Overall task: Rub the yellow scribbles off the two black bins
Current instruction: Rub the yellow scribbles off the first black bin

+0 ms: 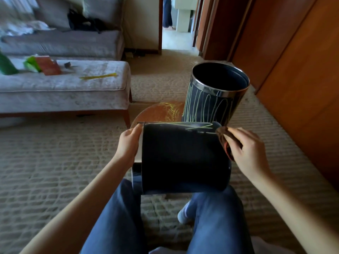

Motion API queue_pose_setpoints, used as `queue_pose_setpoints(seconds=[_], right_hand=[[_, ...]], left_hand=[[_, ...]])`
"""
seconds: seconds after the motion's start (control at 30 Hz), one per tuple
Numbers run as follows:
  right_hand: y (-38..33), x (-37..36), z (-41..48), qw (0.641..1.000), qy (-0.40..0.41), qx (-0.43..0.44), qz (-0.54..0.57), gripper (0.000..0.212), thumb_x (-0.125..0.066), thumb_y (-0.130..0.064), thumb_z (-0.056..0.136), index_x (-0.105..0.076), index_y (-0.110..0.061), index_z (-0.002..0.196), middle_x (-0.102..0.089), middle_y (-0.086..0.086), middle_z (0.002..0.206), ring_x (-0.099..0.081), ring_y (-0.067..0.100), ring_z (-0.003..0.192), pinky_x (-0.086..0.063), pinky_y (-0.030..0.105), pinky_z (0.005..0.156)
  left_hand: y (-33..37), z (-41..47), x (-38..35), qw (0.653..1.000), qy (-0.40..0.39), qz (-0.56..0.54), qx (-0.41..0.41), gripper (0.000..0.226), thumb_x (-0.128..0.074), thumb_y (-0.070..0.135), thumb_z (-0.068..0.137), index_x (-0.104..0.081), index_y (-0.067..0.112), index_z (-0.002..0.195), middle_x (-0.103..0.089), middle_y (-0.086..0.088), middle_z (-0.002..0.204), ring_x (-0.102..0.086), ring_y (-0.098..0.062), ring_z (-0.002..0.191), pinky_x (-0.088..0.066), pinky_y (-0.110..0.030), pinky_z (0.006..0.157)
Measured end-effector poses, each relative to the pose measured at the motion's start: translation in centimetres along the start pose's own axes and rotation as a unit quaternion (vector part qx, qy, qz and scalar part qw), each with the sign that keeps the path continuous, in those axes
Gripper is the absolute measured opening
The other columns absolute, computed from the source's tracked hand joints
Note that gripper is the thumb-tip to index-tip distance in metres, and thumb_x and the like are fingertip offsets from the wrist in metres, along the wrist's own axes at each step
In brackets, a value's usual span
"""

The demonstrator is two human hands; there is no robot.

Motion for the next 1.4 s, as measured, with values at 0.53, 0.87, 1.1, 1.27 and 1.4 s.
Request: queue_pose_setpoints(seconds=[0.53,0.87,1.1,1.27,1.4], right_hand=[[-1.8,4.4,-0.8,0.999,0.010,0.038,0.008,0.034,-0.052,-0.026,0.094,-0.070,-0.003,0.112,-0.073,0.010,0.098,-0.067,0.026,0.088,-0.052,0.036,0.081],[-3.6,-4.4,-9.5,0.974,-0.040,0.201,-0.096,0.043,-0.065,-0.037,0.090,-0.055,-0.018,0.127,-0.048,0.007,0.127,-0.050,0.027,0.116,-0.036,0.044,0.104],[-2.9,-4.6,-10.2,0.975,-0.085,0.161,-0.126,0.039,-0.044,-0.036,0.105,-0.048,-0.024,0.142,-0.039,0.011,0.152,-0.035,0.036,0.142,-0.025,0.057,0.116],[-1.6,-4.4,-3.8,0.996,-0.060,0.052,-0.030,0.036,-0.053,-0.029,0.099,-0.066,-0.011,0.128,-0.061,0.011,0.133,-0.052,0.030,0.130,-0.036,0.049,0.112],[2.1,-6.4,3.0,0.979,-0.166,-0.118,0.019,0.028,-0.053,-0.024,0.098,-0.071,-0.013,0.118,-0.069,0.002,0.117,-0.063,0.023,0.110,-0.044,0.027,0.091]], left_hand=[[0.4,0.2,0.5,0.991,-0.030,0.116,-0.062,0.041,-0.043,0.044,0.090,-0.061,0.026,0.122,-0.069,0.001,0.115,-0.063,-0.019,0.111,-0.047,-0.050,0.103],[1.3,0.2,0.0,0.990,-0.040,0.119,-0.065,0.033,-0.037,0.026,0.102,-0.054,0.035,0.129,-0.063,0.001,0.127,-0.057,-0.018,0.119,-0.040,-0.044,0.111],[1.4,0.7,-0.4,0.989,-0.019,0.132,-0.071,0.028,-0.037,0.029,0.104,-0.057,0.041,0.120,-0.063,0.015,0.110,-0.057,-0.013,0.117,-0.042,-0.037,0.106],[0.5,0.0,0.4,0.977,0.004,0.186,-0.099,0.037,-0.039,0.033,0.105,-0.053,0.029,0.139,-0.061,0.006,0.130,-0.053,-0.014,0.124,-0.039,-0.032,0.103],[-0.1,-0.9,0.8,0.974,0.015,0.197,-0.108,0.042,-0.039,0.032,0.105,-0.046,0.028,0.146,-0.056,0.000,0.143,-0.050,-0.014,0.130,-0.038,-0.031,0.105]])
Point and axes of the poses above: each hand's wrist, its own z-axis towards the middle knuckle, its own x-axis out of the back of the hand, y = z × x, the point moved 5 cm from there along z, towards the middle knuckle
